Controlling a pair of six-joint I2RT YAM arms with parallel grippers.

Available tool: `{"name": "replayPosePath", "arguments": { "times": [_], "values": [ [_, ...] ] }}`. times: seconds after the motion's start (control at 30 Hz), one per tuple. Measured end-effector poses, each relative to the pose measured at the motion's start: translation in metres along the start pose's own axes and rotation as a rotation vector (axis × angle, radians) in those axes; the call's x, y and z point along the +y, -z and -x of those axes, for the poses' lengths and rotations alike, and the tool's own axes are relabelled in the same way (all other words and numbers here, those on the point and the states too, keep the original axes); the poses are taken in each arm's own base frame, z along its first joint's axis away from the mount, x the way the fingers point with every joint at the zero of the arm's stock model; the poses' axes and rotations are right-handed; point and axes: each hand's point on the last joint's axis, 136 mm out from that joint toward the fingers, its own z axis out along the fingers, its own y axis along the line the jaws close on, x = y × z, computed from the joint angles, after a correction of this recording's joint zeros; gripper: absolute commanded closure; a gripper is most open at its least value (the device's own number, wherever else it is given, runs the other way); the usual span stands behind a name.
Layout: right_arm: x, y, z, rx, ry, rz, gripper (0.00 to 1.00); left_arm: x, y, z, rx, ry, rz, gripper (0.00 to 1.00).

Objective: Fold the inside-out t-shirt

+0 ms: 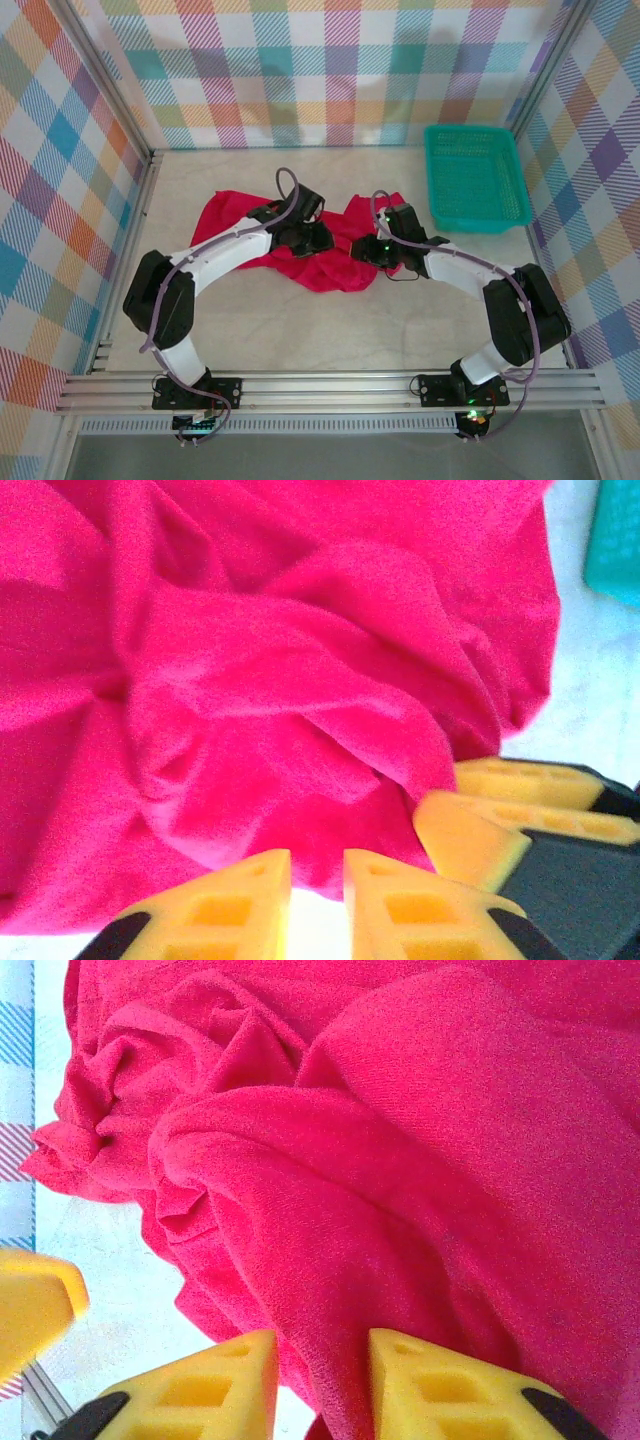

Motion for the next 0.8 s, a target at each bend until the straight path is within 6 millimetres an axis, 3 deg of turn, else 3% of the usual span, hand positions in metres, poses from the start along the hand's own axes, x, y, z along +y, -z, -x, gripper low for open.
{"name": "replayPosePath", "arguments": {
  "times": [0.1, 0.23, 0.4, 0.67, 0.8],
  "values": [
    [-0.005, 0.006, 0.001, -0.014, -0.006, -0.036, 0.63, -0.001, -0.015, -0.008, 0.043, 0.005, -0.006, 0.86],
    [-0.017, 0.026, 0.014, -0.076, -0.033, -0.088, 0.62, 0.012, -0.041, -0.016, 0.099, 0.036, 0.033, 0.73],
    [-0.027, 0.057, 0.03, -0.166, -0.058, -0.124, 0.61, 0.009, -0.063, -0.01, 0.113, 0.061, 0.036, 0.68],
    [-0.024, 0.065, 0.029, -0.171, -0.061, -0.11, 0.62, 0.006, -0.081, -0.001, 0.11, 0.084, 0.044, 0.69],
    [-0.022, 0.06, 0.025, -0.141, -0.068, -0.091, 0.63, 0.006, -0.082, 0.002, 0.1, 0.087, 0.055, 0.82]
  ]
}}
